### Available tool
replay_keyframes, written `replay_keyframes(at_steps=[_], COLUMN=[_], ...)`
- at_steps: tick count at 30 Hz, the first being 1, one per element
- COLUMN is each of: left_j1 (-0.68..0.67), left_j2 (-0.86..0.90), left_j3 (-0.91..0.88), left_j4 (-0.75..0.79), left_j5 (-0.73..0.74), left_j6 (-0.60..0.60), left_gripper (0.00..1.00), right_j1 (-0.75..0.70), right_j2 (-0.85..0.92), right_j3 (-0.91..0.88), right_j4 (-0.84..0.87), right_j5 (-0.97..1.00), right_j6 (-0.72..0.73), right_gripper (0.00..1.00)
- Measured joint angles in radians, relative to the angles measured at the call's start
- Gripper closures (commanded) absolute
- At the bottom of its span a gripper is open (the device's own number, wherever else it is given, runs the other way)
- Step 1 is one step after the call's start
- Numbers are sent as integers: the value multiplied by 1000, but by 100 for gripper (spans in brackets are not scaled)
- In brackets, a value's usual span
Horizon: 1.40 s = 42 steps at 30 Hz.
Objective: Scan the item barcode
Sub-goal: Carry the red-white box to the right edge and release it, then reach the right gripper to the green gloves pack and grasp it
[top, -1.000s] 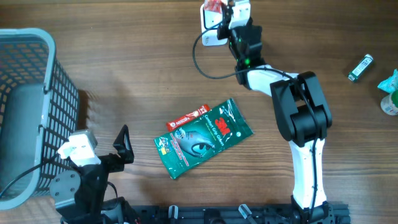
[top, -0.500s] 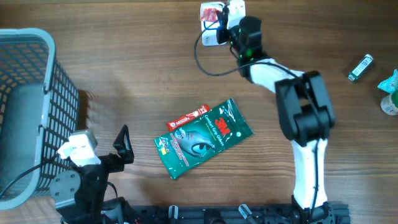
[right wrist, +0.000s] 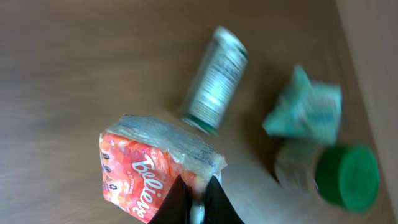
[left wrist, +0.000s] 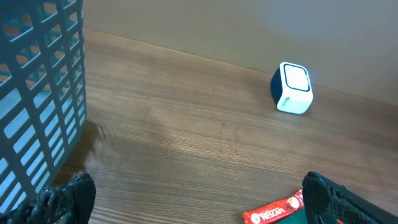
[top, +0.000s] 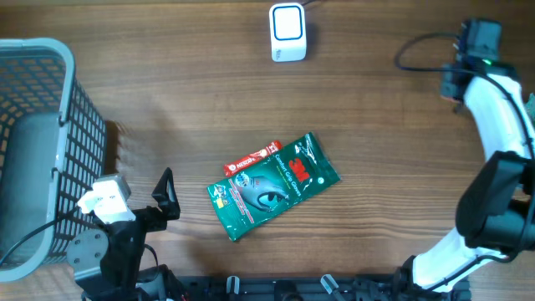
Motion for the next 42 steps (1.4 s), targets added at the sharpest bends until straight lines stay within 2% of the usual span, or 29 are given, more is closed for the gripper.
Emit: replay_keyframes(at_steps=[2, 4, 5, 6, 7, 8, 12, 15, 16, 18, 21, 22, 25, 28, 31, 33, 35, 36, 37, 42], left_j1=[0, 0, 0, 0, 0, 0, 0, 0, 0, 0, 0, 0, 0, 0, 0, 0, 0, 0, 0, 0], left_j2=[0, 0, 0, 0, 0, 0, 0, 0, 0, 0, 0, 0, 0, 0, 0, 0, 0, 0, 0, 0], left_j3=[0, 0, 0, 0, 0, 0, 0, 0, 0, 0, 0, 0, 0, 0, 0, 0, 0, 0, 0, 0], left_j4=[0, 0, 0, 0, 0, 0, 0, 0, 0, 0, 0, 0, 0, 0, -1, 0, 1, -2, 0, 0], left_j5=[0, 0, 0, 0, 0, 0, 0, 0, 0, 0, 0, 0, 0, 0, 0, 0, 0, 0, 0, 0], left_j6=[0, 0, 0, 0, 0, 0, 0, 0, 0, 0, 0, 0, 0, 0, 0, 0, 0, 0, 0, 0], left_gripper=[0, 0, 0, 0, 0, 0, 0, 0, 0, 0, 0, 0, 0, 0, 0, 0, 0, 0, 0, 0], right_j1=[-79, -153, -167, -179, -185, -188, -172, -132, -109, -56, 110, 237, 376, 366, 388, 457, 580, 632, 706, 914], right_j2=[0, 0, 0, 0, 0, 0, 0, -19, -34, -47, -50, -50, -51, -51, -51, -51, -51, -51, -51, -51], right_j3=[-26, -37, -38, -40, -41, -41, -41, -42, -42, -42, -55, -57, -58, -58, -59, -58, -61, -61, -63, -64], right_j4=[6, 32, 40, 41, 44, 48, 100, 167, 177, 166, 71, 70, 69, 41, -61, -200, -359, -430, -509, -407], right_j5=[9, -14, -39, -66, -87, -119, -295, -596, -763, -987, -1131, -1153, -1187, -1297, -1416, -1431, -1367, -1307, -1204, -917], right_j6=[58, 101, 110, 121, 125, 133, 137, 228, 267, 249, 125, 132, 346, 644, 783, 812, 860, 929, 1067, 1400], right_gripper=[96, 85, 65, 36, 15, 0, 0, 0, 0, 0, 0, 0, 0, 0, 0, 0, 0, 1, 0, 0])
